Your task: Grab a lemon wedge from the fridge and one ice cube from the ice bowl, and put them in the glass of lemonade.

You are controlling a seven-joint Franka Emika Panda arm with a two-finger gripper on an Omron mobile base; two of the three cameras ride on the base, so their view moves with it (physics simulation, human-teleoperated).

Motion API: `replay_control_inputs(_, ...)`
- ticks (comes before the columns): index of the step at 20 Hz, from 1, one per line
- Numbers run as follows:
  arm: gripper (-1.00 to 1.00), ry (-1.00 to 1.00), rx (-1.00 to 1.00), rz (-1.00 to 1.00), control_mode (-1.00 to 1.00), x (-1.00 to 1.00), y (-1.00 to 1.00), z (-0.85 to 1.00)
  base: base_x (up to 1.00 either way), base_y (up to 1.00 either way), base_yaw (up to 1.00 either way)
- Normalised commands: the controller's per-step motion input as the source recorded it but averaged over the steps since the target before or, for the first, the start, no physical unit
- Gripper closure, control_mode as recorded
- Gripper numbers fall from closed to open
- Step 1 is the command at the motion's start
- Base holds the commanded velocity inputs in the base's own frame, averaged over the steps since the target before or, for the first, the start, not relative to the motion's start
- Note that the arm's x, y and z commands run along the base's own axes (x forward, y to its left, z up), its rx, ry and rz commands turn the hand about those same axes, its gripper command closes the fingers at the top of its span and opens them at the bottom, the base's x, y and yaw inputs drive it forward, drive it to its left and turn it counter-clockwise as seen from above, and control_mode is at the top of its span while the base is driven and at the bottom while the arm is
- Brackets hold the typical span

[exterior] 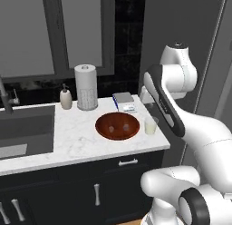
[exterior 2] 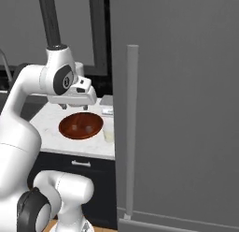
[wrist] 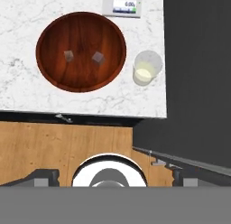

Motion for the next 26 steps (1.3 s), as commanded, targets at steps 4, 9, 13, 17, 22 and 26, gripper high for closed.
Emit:
replay_control_inputs(4, -1.0, 0.0, 0.0, 0.0, 1.0, 0.0, 0.0, 0.0, 0.47, 0.49, 0.0)
replay_control_inputs(9, -1.0, 0.0, 0.0, 0.0, 1.0, 0.0, 0.0, 0.0, 0.53, 0.37, 0.0)
replay_control_inputs(13, -1.0, 0.0, 0.0, 0.0, 1.0, 0.0, 0.0, 0.0, 0.65, 0.11, 0.0)
replay_control_inputs(17, -1.0, 0.0, 0.0, 0.0, 1.0, 0.0, 0.0, 0.0, 0.75, 0.44, 0.0)
replay_control_inputs(22, -1.0, 0.0, 0.0, 0.0, 1.0, 0.0, 0.0, 0.0, 0.08, 0.41, 0.1)
replay_control_inputs(26, -1.0, 0.0, 0.0, 0.0, 1.0, 0.0, 0.0, 0.0, 0.16, 0.39, 0.06)
